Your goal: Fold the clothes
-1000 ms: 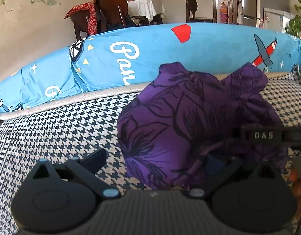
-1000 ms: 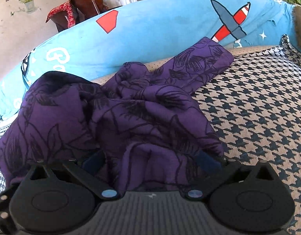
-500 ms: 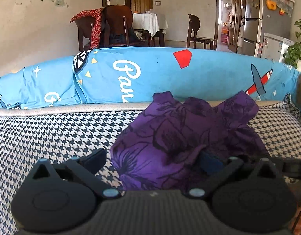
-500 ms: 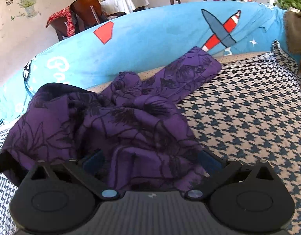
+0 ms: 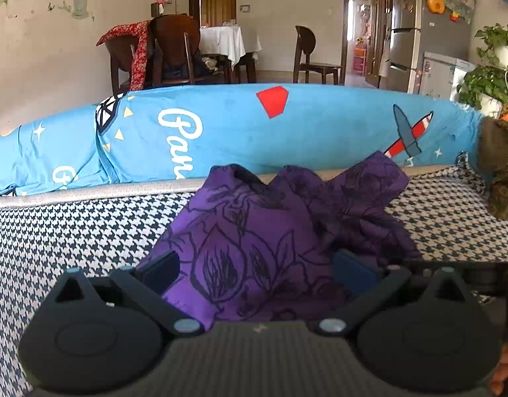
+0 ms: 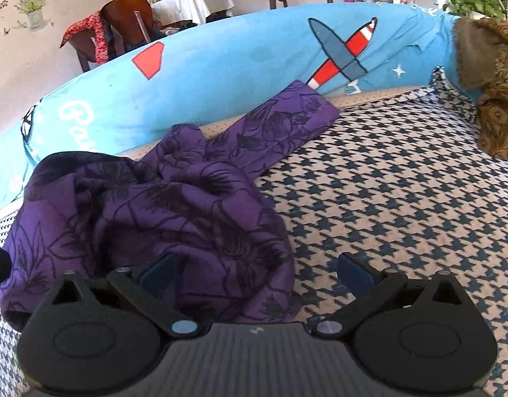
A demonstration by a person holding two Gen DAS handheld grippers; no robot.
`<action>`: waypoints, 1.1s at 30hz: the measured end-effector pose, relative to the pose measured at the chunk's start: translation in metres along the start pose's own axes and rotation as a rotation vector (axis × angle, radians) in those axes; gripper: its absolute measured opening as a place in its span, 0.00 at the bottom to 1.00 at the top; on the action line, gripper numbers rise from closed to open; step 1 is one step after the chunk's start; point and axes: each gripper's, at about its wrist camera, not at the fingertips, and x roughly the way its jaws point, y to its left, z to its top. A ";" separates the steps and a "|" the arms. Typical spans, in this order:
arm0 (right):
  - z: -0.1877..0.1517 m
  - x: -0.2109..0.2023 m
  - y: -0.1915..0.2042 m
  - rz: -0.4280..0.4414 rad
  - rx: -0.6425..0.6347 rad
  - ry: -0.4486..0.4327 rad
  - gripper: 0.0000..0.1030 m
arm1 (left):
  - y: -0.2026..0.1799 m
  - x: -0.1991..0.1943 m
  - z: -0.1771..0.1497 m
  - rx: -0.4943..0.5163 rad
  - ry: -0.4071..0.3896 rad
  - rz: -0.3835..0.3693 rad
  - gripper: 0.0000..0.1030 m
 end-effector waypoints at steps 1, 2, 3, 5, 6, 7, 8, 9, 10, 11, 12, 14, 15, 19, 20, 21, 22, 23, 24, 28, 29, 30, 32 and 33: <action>0.000 -0.001 -0.002 -0.002 0.004 -0.001 1.00 | 0.000 0.002 -0.001 -0.003 0.008 0.005 1.00; 0.001 -0.002 -0.003 -0.005 0.008 -0.002 1.00 | 0.000 0.005 -0.001 -0.005 0.015 0.008 1.00; 0.001 -0.003 -0.005 -0.007 0.013 -0.003 1.00 | -0.001 0.007 -0.002 -0.006 0.023 0.011 1.00; 0.001 -0.004 -0.009 -0.010 0.020 -0.003 1.00 | -0.002 0.012 -0.004 -0.007 0.036 0.018 1.00; 0.001 -0.004 -0.010 -0.010 0.020 0.000 1.00 | -0.002 0.013 -0.005 -0.003 0.040 0.024 1.00; 0.000 -0.003 -0.012 -0.011 0.019 0.003 1.00 | -0.003 0.015 -0.006 0.002 0.042 0.029 1.00; 0.000 -0.001 -0.013 -0.022 0.016 0.004 1.00 | -0.004 0.016 -0.007 0.006 0.044 0.036 1.00; -0.001 0.000 -0.015 -0.033 0.013 0.006 1.00 | -0.005 0.018 -0.008 0.010 0.048 0.045 1.00; -0.002 0.003 -0.017 -0.046 0.012 0.004 1.00 | -0.005 0.019 -0.009 0.012 0.051 0.053 1.00; -0.003 0.006 -0.019 -0.056 0.017 0.007 1.00 | -0.005 0.021 -0.010 0.013 0.054 0.059 1.00; -0.004 0.009 -0.021 -0.067 0.022 0.010 1.00 | -0.005 0.022 -0.011 0.015 0.056 0.072 1.00; -0.004 0.014 -0.027 -0.089 0.045 0.022 1.00 | -0.006 0.025 -0.012 0.020 0.062 0.113 1.00; -0.004 0.016 -0.030 -0.099 0.058 0.026 1.00 | -0.005 0.027 -0.012 0.019 0.070 0.132 1.00; -0.003 0.021 -0.037 -0.111 0.063 0.010 1.00 | 0.007 0.029 -0.012 -0.015 0.087 0.129 1.00; -0.002 0.021 -0.039 -0.108 0.064 0.005 1.00 | 0.009 0.030 -0.012 -0.018 0.090 0.138 1.00; -0.001 0.022 -0.041 -0.098 0.071 -0.003 1.00 | 0.012 0.032 -0.013 -0.021 0.096 0.145 1.00; 0.000 0.022 -0.043 -0.085 0.080 -0.012 1.00 | 0.014 0.034 -0.013 -0.025 0.103 0.148 1.00; 0.001 0.022 -0.046 -0.070 0.093 -0.018 1.00 | 0.016 0.036 -0.014 -0.029 0.111 0.151 1.00; 0.001 0.022 -0.048 -0.055 0.106 -0.024 1.00 | 0.018 0.039 -0.014 -0.036 0.119 0.152 1.00; 0.005 0.023 -0.045 0.004 0.136 -0.049 1.00 | 0.028 0.049 -0.019 -0.064 0.149 0.151 1.00; 0.005 0.023 -0.043 0.020 0.138 -0.057 1.00 | 0.028 0.052 -0.019 -0.061 0.150 0.155 1.00; 0.006 0.024 -0.040 0.030 0.129 -0.059 1.00 | 0.029 0.055 -0.020 -0.057 0.154 0.162 1.00; 0.006 0.026 -0.033 0.048 0.113 -0.063 1.00 | 0.031 0.062 -0.023 -0.060 0.174 0.172 1.00; 0.006 0.027 -0.029 0.055 0.106 -0.065 1.00 | 0.032 0.066 -0.024 -0.066 0.188 0.175 1.00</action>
